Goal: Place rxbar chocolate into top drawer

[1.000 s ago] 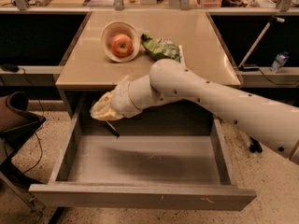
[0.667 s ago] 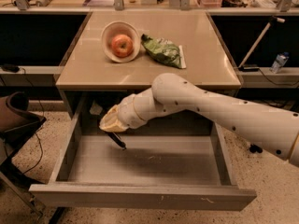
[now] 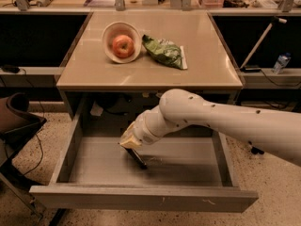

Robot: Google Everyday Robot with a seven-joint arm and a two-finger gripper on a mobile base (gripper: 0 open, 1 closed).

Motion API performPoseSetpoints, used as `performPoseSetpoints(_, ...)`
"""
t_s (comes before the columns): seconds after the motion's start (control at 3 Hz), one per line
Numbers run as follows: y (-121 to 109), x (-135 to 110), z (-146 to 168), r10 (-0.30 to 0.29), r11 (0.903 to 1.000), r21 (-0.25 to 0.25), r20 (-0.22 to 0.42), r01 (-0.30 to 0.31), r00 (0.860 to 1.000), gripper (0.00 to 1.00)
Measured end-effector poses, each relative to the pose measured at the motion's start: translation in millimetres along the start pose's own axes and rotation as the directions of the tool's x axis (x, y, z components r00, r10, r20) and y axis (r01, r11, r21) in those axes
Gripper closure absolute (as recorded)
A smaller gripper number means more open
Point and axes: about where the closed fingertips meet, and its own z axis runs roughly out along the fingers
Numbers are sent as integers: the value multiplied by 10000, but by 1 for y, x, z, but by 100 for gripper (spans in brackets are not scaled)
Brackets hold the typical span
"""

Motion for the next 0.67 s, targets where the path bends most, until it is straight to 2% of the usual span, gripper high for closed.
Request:
performPoseSetpoints(0.33,5,2,2,281,9996,-96,-46,-282,9996,81)
performPoseSetpoints(0.67,5,2,2,281,9996,-96,-46,-282,9996,58)
